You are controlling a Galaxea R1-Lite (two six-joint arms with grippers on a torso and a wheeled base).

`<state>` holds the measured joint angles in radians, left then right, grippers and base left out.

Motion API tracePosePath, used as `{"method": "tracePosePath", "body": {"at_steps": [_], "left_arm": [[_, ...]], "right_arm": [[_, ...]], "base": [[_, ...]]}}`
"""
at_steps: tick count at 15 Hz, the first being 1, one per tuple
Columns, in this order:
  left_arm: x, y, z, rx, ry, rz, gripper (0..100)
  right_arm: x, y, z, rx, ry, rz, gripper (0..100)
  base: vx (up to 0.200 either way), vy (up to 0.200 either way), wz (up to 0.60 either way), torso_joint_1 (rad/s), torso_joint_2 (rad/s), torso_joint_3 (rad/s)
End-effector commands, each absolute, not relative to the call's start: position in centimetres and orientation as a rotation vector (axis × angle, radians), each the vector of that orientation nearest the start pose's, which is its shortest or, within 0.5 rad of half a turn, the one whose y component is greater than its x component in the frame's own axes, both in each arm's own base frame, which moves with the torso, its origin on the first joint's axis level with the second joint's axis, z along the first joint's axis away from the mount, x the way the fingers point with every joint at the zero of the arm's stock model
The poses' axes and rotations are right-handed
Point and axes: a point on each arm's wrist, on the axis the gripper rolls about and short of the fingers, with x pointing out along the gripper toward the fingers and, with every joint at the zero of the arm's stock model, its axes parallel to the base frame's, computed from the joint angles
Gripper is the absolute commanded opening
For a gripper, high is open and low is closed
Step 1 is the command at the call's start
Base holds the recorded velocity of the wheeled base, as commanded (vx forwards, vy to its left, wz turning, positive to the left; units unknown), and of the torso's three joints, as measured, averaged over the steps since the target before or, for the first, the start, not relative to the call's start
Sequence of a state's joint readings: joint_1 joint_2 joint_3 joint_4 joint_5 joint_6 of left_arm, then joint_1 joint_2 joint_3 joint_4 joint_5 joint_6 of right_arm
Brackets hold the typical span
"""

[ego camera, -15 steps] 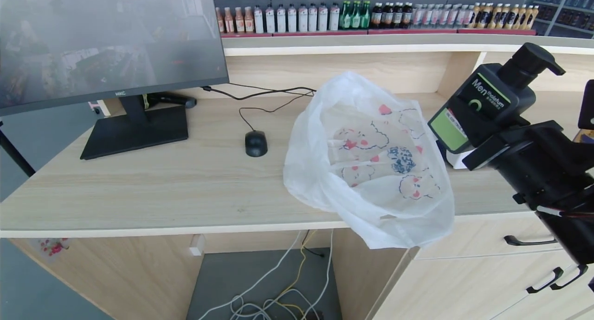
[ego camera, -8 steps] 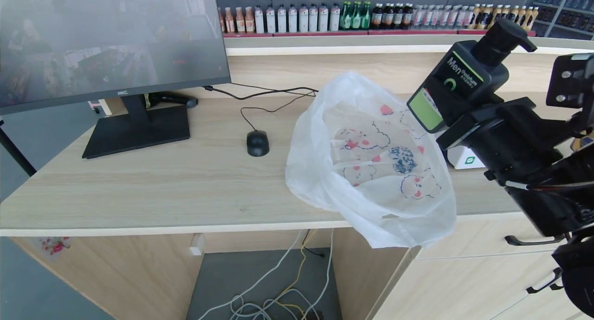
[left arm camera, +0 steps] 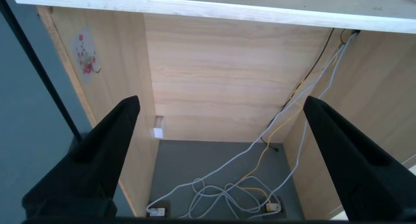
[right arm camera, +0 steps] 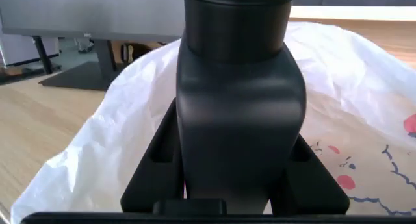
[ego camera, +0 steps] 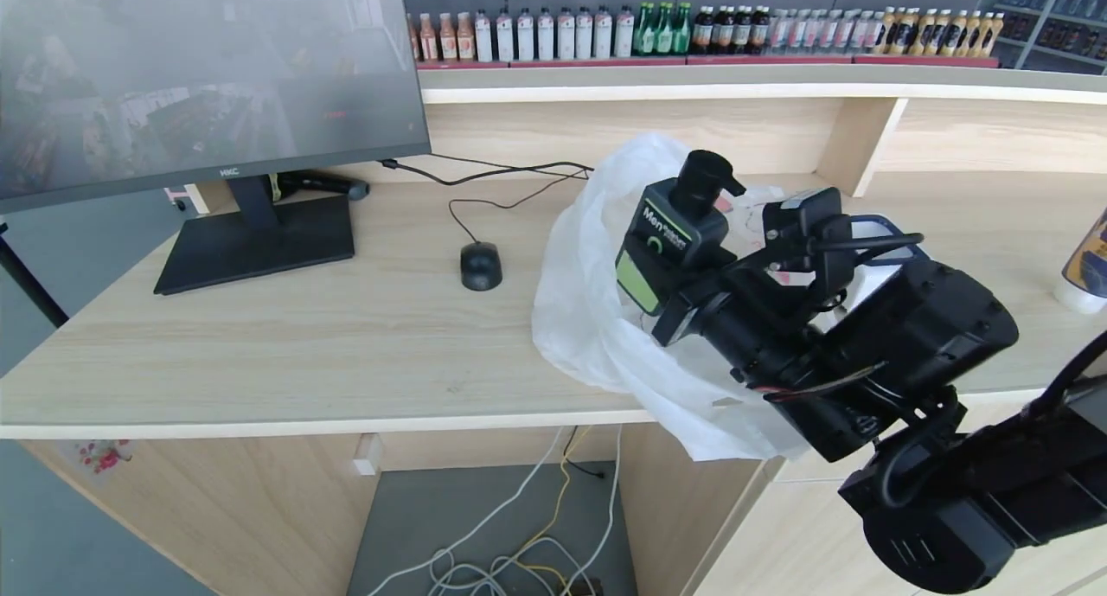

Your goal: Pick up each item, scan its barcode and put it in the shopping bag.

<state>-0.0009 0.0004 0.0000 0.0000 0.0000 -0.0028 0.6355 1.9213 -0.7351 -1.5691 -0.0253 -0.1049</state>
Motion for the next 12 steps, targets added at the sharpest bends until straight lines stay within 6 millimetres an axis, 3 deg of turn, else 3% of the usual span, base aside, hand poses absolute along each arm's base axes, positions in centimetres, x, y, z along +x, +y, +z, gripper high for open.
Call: {"method": "tracePosePath", "body": {"at_steps": [1,12], "left_arm": [[-2.3,0.0,7.5,-0.003,0.000,0.000,100],[-2.3,0.0,7.5,-0.003,0.000,-0.002,100]], "right_arm": [[28.2,20.5,16.1,-0.003,-0.332,0.594,0],[28.5,20.2,14.6,-0.018,-0.281,0.590,0]], "base": [[0.000,0.000,0.00,0.000,0.00,0.000],[0.000,0.000,0.00,0.000,0.00,0.000]]}}
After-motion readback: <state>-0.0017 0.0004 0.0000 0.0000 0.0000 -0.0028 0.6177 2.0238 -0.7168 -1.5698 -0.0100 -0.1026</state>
